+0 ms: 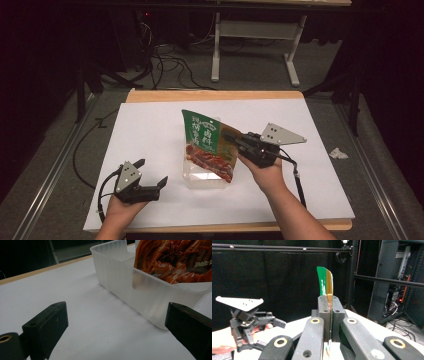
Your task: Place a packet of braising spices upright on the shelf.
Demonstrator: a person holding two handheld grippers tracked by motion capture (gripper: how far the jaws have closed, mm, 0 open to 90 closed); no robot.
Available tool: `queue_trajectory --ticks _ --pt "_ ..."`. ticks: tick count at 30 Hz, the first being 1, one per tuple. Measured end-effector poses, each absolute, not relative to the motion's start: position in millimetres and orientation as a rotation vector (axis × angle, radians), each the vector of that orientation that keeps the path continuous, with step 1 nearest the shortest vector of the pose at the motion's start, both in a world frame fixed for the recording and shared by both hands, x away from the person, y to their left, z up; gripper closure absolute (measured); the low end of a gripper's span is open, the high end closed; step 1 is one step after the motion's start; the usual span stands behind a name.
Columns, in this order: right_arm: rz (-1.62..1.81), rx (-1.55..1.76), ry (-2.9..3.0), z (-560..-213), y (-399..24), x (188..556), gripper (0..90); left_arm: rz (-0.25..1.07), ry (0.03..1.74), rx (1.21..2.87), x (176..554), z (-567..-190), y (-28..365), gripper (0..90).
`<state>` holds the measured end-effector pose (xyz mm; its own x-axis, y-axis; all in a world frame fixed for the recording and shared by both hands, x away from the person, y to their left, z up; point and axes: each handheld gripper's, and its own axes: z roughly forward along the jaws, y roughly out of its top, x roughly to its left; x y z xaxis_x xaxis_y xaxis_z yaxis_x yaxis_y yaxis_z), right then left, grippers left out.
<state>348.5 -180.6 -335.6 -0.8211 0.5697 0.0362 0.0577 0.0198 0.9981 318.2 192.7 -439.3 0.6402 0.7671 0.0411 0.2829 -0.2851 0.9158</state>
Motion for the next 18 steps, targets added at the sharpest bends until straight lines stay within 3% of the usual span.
queue_trajectory --ticks 18 --pt "1.808 0.670 1.936 -352.6 -170.0 352.8 90.0 0.598 0.838 1.857 317.7 -439.4 191.4 5.2"
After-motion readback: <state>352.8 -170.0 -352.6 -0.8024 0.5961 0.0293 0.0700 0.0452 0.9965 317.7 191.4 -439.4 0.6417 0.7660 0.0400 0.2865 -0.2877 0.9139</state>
